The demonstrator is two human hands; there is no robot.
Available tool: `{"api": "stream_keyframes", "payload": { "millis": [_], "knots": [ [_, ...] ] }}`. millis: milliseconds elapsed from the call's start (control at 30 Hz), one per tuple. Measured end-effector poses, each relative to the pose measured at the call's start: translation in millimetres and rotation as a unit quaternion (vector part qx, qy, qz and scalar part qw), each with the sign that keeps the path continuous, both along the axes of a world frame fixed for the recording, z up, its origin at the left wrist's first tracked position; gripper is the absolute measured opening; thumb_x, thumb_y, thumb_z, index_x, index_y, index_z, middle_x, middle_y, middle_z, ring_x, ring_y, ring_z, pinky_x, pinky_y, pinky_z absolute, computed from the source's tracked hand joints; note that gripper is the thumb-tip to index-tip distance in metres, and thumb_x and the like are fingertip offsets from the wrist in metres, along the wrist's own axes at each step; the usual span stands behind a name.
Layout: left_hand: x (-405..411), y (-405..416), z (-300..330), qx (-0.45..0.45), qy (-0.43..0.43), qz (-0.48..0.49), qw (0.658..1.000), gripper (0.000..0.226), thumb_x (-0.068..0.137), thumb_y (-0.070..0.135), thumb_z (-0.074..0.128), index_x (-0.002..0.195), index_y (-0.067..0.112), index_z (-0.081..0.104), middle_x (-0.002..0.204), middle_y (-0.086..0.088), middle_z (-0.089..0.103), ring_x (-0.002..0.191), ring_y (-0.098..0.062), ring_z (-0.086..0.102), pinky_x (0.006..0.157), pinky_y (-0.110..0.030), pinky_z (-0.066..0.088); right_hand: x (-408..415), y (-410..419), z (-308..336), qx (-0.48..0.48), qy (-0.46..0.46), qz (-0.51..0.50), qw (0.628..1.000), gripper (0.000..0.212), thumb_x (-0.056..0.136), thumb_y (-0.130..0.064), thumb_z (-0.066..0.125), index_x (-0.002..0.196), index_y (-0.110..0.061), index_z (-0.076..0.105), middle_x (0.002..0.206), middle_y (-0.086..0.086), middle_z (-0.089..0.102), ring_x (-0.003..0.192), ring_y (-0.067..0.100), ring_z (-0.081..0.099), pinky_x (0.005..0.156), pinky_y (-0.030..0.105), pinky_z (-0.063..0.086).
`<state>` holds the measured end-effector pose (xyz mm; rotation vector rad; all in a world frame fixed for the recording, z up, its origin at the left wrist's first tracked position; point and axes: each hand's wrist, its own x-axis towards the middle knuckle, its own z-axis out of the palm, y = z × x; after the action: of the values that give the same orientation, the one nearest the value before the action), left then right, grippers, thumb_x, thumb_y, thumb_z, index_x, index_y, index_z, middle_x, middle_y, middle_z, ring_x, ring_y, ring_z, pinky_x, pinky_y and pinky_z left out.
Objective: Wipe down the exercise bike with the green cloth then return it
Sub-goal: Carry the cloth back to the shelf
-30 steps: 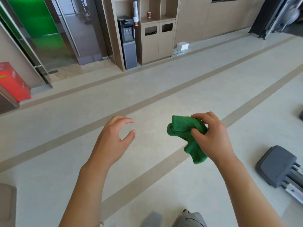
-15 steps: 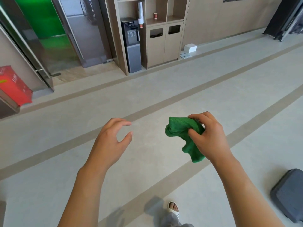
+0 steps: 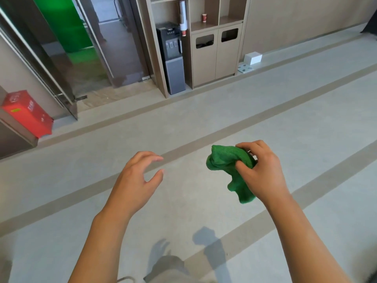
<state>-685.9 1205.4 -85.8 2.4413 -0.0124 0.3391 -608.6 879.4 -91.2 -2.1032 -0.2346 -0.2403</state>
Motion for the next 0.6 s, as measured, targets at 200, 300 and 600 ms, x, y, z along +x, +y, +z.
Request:
{"api": "stream_keyframes", "payload": {
  "millis": [200, 300, 600],
  "knots": [
    [85.6, 15.7, -8.2, -0.007, -0.001, -0.004, 1.0, 0.022, 0.096, 0.028, 0.071, 0.116, 0.036, 0.069, 0.122, 0.023, 0.057, 0.121, -0.004, 0.058, 0.099, -0.017, 0.042, 75.4, 10.3, -5.4, -0.001, 0.009, -0.008, 1.0, 0.039, 0.083, -0.011, 0.069, 0.107, -0.041, 0.07, 0.107, -0.023, 0.059, 0.102, -0.005, 0.059, 0.072, 0.013, 0.043],
    [135.6, 29.4, -15.1, -0.017, 0.002, -0.015, 1.0, 0.022, 0.096, 0.032, 0.069, 0.117, 0.036, 0.068, 0.124, 0.022, 0.056, 0.122, -0.003, 0.057, 0.1, -0.015, 0.04, 116.9, 20.5, -8.4, -0.007, 0.004, -0.016, 1.0, 0.039, 0.083, -0.012, 0.069, 0.108, -0.042, 0.07, 0.107, -0.023, 0.059, 0.102, -0.004, 0.06, 0.072, 0.013, 0.043],
    [296.6, 103.3, -5.7, -0.027, -0.001, -0.045, 0.999, 0.022, 0.096, 0.025, 0.071, 0.116, 0.033, 0.07, 0.122, 0.019, 0.057, 0.119, -0.003, 0.058, 0.103, -0.025, 0.044, 246.5, 85.4, 4.5, -0.039, 0.014, -0.042, 0.998, 0.039, 0.083, -0.012, 0.069, 0.108, -0.043, 0.069, 0.107, -0.021, 0.058, 0.099, -0.001, 0.061, 0.07, 0.018, 0.045]
  ]
}}
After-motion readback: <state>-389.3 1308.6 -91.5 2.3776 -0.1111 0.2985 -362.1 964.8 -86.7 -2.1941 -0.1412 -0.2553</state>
